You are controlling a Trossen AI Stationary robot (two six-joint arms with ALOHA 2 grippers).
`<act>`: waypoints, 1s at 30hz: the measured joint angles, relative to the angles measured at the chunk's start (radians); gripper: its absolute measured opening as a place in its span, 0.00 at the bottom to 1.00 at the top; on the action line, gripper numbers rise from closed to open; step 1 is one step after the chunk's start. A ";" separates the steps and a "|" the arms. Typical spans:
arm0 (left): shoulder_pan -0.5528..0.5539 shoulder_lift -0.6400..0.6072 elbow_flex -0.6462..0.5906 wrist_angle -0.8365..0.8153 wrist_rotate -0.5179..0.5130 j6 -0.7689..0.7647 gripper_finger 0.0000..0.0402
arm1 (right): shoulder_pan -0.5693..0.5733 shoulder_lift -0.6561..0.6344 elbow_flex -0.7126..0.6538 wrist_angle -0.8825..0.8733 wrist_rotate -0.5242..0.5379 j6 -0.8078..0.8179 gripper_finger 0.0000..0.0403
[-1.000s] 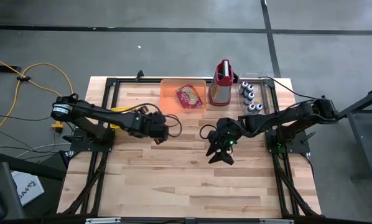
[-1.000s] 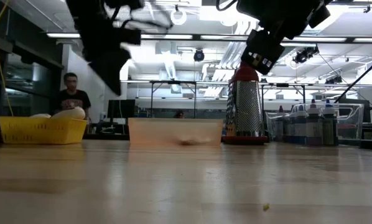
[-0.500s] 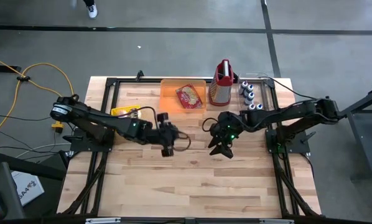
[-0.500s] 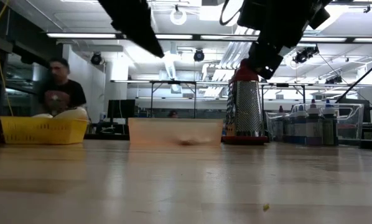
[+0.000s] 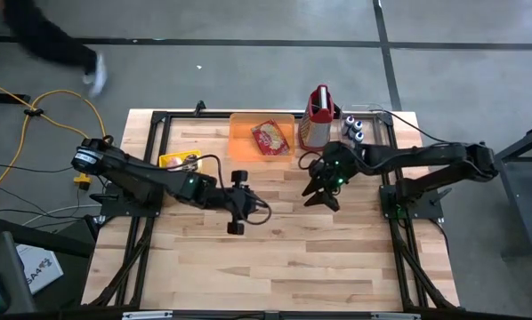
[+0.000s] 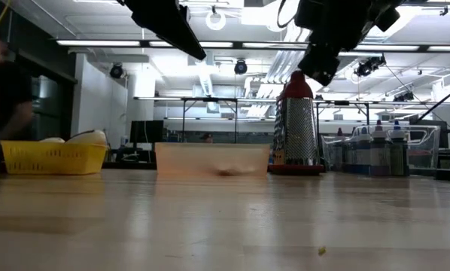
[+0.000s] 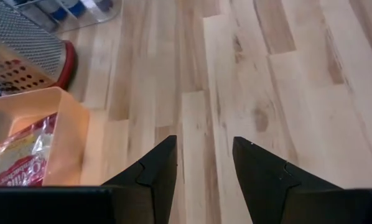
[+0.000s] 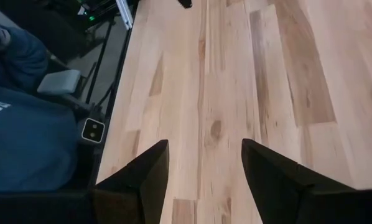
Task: Pick & Place Food Item
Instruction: Return to Home Position
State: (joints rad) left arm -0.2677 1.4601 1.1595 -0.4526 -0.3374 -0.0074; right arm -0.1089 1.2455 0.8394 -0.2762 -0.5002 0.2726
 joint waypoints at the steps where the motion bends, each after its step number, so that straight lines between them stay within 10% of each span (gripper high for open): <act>1: 0.007 0.000 0.000 -0.001 0.000 -0.001 0.37 | -0.007 -0.016 0.000 -0.017 -0.002 0.000 0.47; 12: 0.107 0.000 -0.002 -0.037 0.008 -0.069 0.37 | -0.040 -0.291 -0.028 -0.243 0.137 -0.028 0.47; 30: 0.121 0.000 -0.003 0.001 0.033 -0.078 0.37 | 0.058 -0.666 -0.428 0.034 0.375 0.098 0.47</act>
State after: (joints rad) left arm -0.1467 1.4601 1.1564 -0.4518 -0.3046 -0.0854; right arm -0.0510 0.5798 0.4118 -0.2419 -0.1250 0.3708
